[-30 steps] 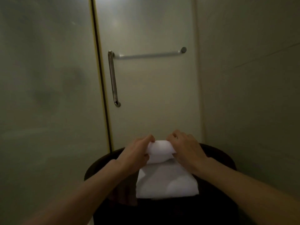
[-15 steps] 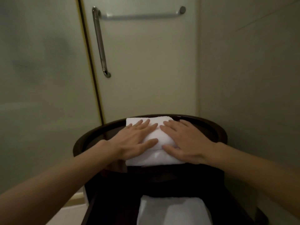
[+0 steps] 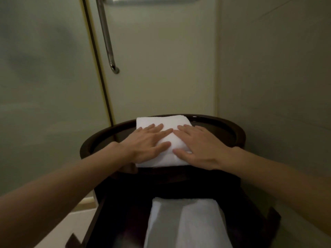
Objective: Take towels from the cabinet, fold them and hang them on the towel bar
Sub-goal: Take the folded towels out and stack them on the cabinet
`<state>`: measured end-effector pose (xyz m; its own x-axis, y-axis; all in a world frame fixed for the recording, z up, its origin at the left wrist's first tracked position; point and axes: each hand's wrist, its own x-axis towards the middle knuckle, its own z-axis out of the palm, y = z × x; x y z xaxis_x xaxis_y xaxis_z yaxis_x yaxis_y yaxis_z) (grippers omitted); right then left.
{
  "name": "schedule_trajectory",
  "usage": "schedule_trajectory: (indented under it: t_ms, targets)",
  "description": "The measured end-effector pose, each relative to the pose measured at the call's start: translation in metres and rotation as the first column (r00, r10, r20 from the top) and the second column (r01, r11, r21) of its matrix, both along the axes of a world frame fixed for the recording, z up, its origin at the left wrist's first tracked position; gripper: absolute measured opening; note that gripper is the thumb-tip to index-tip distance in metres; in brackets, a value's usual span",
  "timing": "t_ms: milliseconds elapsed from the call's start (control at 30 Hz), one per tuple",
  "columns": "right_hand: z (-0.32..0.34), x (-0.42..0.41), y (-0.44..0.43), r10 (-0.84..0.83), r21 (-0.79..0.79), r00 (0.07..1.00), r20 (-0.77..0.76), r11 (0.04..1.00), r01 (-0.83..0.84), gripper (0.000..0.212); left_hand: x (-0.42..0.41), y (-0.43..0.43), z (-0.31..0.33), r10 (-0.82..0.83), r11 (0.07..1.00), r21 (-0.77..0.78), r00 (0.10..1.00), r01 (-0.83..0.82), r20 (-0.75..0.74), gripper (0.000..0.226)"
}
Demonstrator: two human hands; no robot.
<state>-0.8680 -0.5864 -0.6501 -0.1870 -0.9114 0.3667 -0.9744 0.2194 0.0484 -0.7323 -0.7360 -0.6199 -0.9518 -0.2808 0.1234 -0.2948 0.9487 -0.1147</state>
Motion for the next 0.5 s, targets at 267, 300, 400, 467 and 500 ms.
schedule_trajectory:
  t_ms: [267, 300, 400, 467, 500]
  targets:
    - [-0.018, 0.023, 0.027, 0.109, -0.305, 0.982, -0.151, 0.940, -0.152, 0.048, 0.003, 0.009, -0.006, 0.005, 0.999, -0.044, 0.997, -0.009, -0.076, 0.068]
    - [-0.021, 0.025, 0.031, 0.155, -0.315, 0.974, -0.166, 0.928, -0.201, 0.042, 0.002, 0.009, -0.008, 0.007, 0.999, -0.034, 0.996, -0.010, -0.086, 0.066]
    - [-0.029, 0.032, 0.042, 0.309, -0.233, 0.947, -0.091, 0.918, -0.322, 0.030, 0.002, 0.010, -0.015, 0.007, 0.999, -0.034, 0.991, -0.012, -0.133, 0.059]
    - [-0.031, 0.038, 0.047, 0.368, -0.101, 0.930, 0.012, 0.926, -0.365, 0.025, 0.003, 0.010, -0.019, 0.014, 0.999, -0.045, 0.987, -0.022, -0.158, 0.061]
    - [-0.032, 0.040, 0.048, 0.372, -0.006, 0.927, 0.051, 0.928, -0.372, 0.022, 0.002, 0.010, -0.020, 0.019, 0.998, -0.048, 0.986, -0.027, -0.168, 0.065]
